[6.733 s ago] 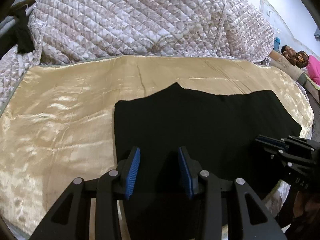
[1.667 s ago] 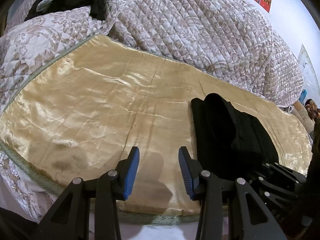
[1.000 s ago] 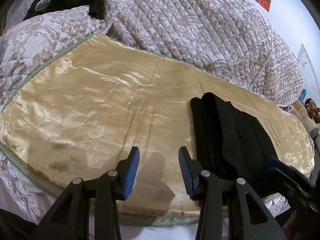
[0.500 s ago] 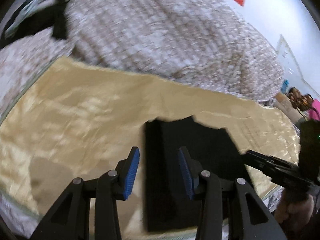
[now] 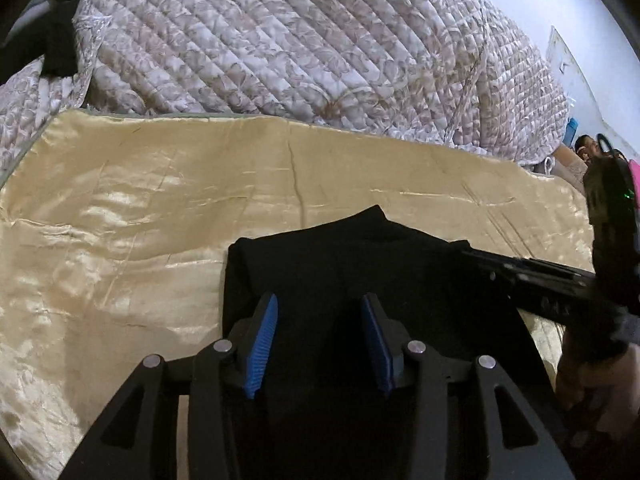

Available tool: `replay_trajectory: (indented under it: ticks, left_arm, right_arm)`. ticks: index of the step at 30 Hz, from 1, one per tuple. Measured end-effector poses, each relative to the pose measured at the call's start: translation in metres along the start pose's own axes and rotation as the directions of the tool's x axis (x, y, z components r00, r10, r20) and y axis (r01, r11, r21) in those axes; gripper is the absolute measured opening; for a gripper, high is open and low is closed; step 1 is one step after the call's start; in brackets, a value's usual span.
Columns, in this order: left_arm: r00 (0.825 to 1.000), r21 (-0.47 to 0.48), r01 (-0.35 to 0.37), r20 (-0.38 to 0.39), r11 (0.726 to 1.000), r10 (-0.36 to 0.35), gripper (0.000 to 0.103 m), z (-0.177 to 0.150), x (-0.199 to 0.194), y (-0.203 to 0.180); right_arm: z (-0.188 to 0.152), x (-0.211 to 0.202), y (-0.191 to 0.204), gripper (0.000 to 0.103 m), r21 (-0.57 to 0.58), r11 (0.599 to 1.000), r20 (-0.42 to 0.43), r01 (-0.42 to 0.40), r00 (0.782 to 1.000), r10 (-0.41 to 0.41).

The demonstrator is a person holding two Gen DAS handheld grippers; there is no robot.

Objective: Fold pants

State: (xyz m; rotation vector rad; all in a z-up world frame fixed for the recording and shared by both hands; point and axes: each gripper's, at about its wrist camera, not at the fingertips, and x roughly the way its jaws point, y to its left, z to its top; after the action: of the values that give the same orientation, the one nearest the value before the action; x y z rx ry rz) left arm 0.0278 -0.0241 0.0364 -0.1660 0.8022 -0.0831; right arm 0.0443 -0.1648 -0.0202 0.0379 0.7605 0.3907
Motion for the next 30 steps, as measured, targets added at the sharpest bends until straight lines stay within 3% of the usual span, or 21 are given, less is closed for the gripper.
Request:
replay_trajectory:
  ticks: [3,14,17,22,26,30]
  left_arm:
    - [1.0,-0.007,-0.002,0.007,1.0,0.002,0.048,-0.003,0.0,0.001]
    - [1.0,-0.025,0.003,0.022,1.0,-0.003,0.051,-0.003,0.002,0.005]
    - [1.0,-0.039,-0.005,0.014,0.999,0.006,0.056,-0.004,0.002,0.007]
    - [1.0,-0.032,-0.019,0.012,0.999,0.019,0.056,-0.002,-0.006,0.007]
    - [0.999,-0.001,-0.028,0.034,1.0,0.028,0.055,0.016,-0.008,0.0]
    - [0.998,0.033,-0.061,-0.013,0.998,0.061,0.056,0.029,0.014,0.002]
  right_arm:
    - [0.002,0.002,-0.012,0.022,0.051,0.999,0.006,0.005,1.0,-0.005]
    - [0.009,0.011,-0.019,0.022,0.065,0.997,0.028,0.032,0.999,-0.034]
    - [0.009,0.01,-0.019,0.023,0.067,0.997,0.032,0.029,0.999,-0.031]
    - [0.006,-0.004,-0.021,0.025,0.098,0.994,0.042,0.041,0.998,-0.045]
    - [0.002,-0.023,-0.009,0.025,0.052,0.998,0.093,0.046,0.994,-0.051]
    - [0.012,-0.018,0.005,0.025,-0.007,1.0,0.104,0.015,0.995,-0.014]
